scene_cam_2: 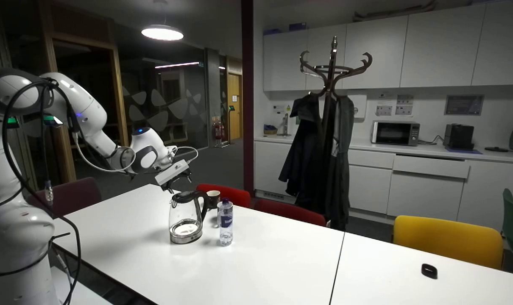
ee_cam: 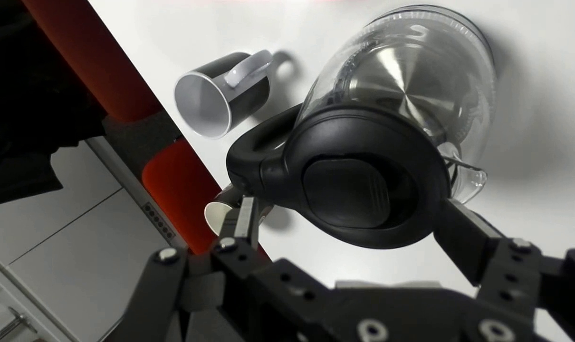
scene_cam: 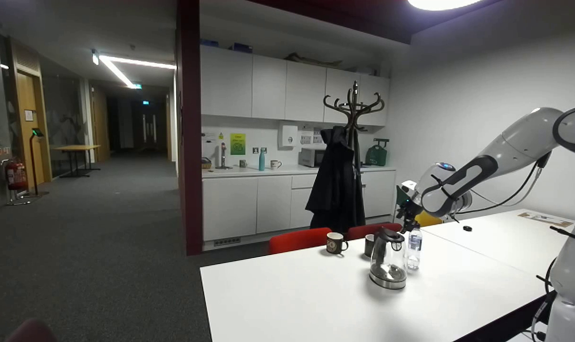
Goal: Open the kettle
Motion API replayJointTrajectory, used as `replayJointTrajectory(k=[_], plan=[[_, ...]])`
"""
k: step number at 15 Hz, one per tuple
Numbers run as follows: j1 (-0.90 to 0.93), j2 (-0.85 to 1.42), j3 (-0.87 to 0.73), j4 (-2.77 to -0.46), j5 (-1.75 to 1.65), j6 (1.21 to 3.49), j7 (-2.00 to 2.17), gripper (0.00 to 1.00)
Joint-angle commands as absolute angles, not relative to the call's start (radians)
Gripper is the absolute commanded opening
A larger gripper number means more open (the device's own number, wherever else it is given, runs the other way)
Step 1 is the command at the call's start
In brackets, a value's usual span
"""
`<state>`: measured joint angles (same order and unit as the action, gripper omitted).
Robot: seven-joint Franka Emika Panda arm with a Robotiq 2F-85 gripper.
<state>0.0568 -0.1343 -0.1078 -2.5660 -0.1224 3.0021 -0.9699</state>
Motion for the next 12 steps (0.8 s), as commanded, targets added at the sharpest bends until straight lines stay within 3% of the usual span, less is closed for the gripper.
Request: replayJointTrajectory(k=[1, 12], plan=[[0.046, -0.091, -0.107, -2.55, -0.165, 3.079, -0.996, 1.0], [0.051, -0.012, -0.106, -2.533, -0.251, 3.173, -0.989, 1.0]])
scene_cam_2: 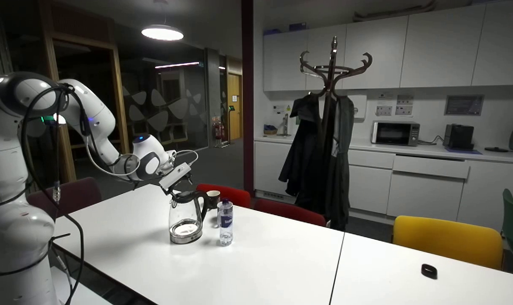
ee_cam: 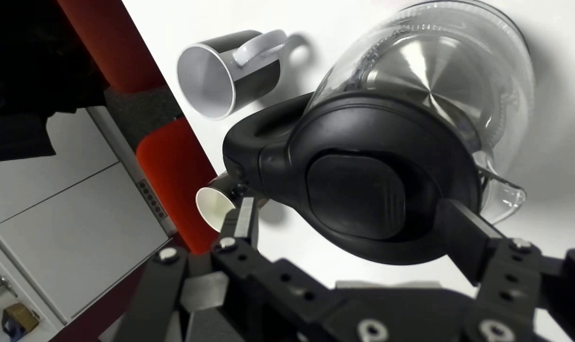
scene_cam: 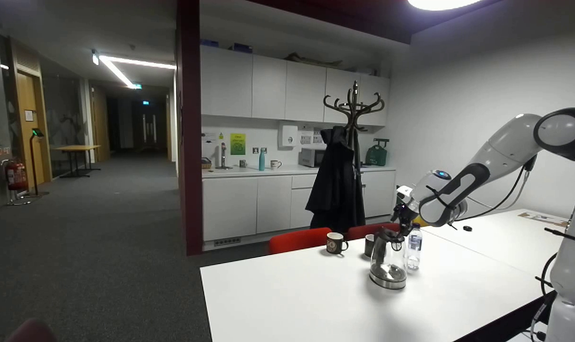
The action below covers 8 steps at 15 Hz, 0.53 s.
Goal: Open the kettle
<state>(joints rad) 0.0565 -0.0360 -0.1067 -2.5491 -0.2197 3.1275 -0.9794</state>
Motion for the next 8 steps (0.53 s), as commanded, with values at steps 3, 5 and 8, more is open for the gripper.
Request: replayJointTrajectory(k=[3, 5, 8], plan=[[0.05, -0.002, -0.107, -2.527, -0.27, 3.183, -0.985, 1.0], [0.051, 0.006, -0.109, -2.521, -0.279, 3.191, -0.985, 1.0], [0.052, 0.014, -0.11, -2.515, -0.292, 3.198, -0.984, 1.0]])
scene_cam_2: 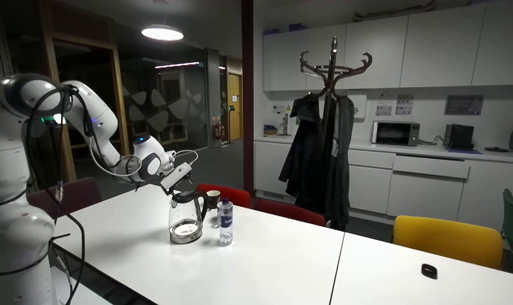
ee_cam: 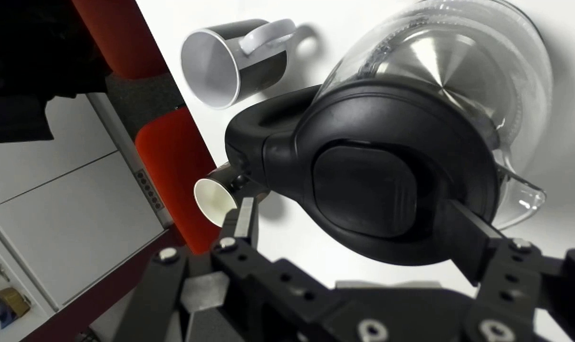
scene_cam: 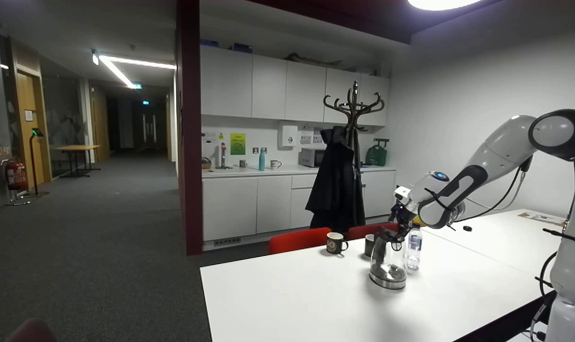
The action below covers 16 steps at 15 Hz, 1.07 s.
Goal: Open the kettle
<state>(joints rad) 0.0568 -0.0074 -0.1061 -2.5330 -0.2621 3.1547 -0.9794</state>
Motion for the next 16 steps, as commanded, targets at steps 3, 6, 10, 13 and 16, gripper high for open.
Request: replayJointTrajectory(k=[3, 6, 10, 13, 16], plan=[[0.051, 0.017, -0.11, -2.51, -0.299, 3.2, -0.981, 1.0], [0.051, 0.022, -0.112, -2.504, -0.305, 3.202, -0.979, 1.0], [0.011, 0.038, -0.082, -2.489, -0.343, 3.205, -0.95, 1.0], [0.004, 0.045, -0.081, -2.485, -0.356, 3.208, -0.947, 1.0], [0.0, 0.049, -0.081, -2.484, -0.365, 3.213, -0.948, 1.0]])
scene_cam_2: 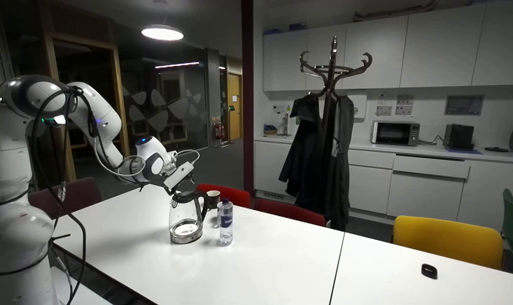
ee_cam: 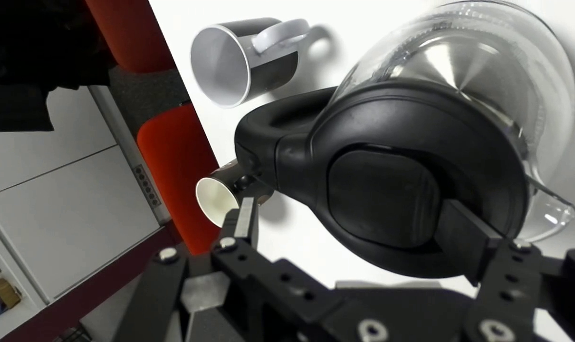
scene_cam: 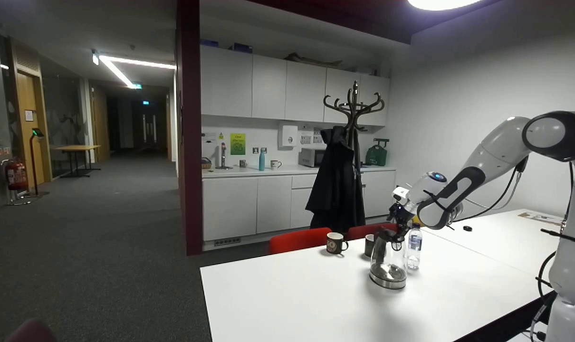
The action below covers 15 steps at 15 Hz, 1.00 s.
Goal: Open the kettle
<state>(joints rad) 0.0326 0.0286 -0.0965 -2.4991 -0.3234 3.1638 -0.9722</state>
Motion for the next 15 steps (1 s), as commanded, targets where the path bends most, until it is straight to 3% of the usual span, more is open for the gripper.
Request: replayJointTrajectory(k=[1, 11, 12, 13, 15], plan=[[-0.002, 0.051, -0.082, -2.485, -0.369, 3.218, -0.949, 1.0], [-0.036, 0.072, -0.094, -2.49, -0.441, 3.332, -0.978, 1.0], [-0.038, 0.073, -0.095, -2.49, -0.447, 3.333, -0.98, 0.75], [-0.04, 0.073, -0.095, -2.49, -0.452, 3.332, -0.98, 0.74], [-0.043, 0.073, -0.096, -2.489, -0.461, 3.334, -0.983, 0.58]])
